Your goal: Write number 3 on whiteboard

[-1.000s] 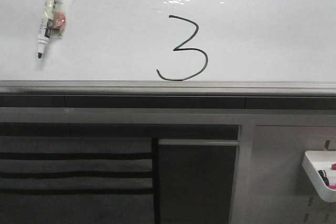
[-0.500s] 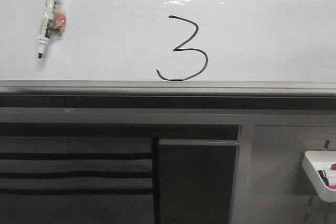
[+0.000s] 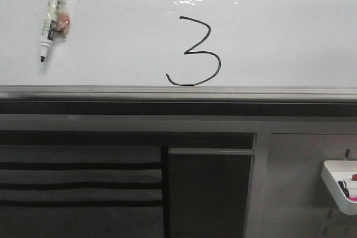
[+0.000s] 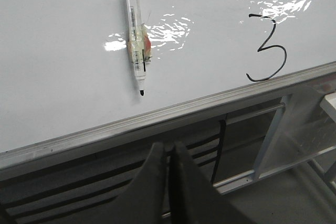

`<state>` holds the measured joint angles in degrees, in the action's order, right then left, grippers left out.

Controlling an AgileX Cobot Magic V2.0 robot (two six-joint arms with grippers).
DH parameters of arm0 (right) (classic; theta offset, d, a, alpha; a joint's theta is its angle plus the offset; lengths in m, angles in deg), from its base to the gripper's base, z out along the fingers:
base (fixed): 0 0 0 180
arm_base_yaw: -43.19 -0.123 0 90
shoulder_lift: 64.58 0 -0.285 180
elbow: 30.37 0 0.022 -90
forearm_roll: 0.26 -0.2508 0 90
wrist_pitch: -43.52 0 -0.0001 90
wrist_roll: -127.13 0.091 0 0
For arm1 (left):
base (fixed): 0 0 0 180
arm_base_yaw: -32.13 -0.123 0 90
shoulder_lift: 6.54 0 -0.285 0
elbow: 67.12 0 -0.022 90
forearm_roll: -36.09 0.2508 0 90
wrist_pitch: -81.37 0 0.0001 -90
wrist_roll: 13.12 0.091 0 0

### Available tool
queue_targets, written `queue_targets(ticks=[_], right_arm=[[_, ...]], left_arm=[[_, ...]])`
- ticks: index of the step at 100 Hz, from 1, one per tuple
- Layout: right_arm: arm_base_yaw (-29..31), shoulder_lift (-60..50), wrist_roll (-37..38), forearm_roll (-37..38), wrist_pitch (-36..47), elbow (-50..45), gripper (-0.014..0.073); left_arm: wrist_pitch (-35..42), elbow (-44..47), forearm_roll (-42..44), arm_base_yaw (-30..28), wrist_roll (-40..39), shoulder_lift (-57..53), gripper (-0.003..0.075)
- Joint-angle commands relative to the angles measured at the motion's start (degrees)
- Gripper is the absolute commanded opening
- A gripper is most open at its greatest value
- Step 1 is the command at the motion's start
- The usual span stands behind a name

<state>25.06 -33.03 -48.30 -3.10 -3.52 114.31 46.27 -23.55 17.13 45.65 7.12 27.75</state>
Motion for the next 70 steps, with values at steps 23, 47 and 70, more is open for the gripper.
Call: queue_targets(ticks=[23, 47, 70], right_arm=[[0.32, 0.49, -0.08, 0.61, 4.69, 1.20, -0.0074], [0.32, 0.49, -0.08, 0.61, 4.69, 1.20, -0.0074], [0.32, 0.49, -0.08, 0.61, 4.69, 1.20, -0.0074]], left_arm=[[8.30, 5.20, -0.43, -6.92, -0.62, -12.35, -0.0018], [15.84, 16.73, 2.34, -12.21, -2.41, -18.80, -0.0018], [30.04, 28.34, 19.83, -10.89, -22.98, -25.68, -0.0018]])
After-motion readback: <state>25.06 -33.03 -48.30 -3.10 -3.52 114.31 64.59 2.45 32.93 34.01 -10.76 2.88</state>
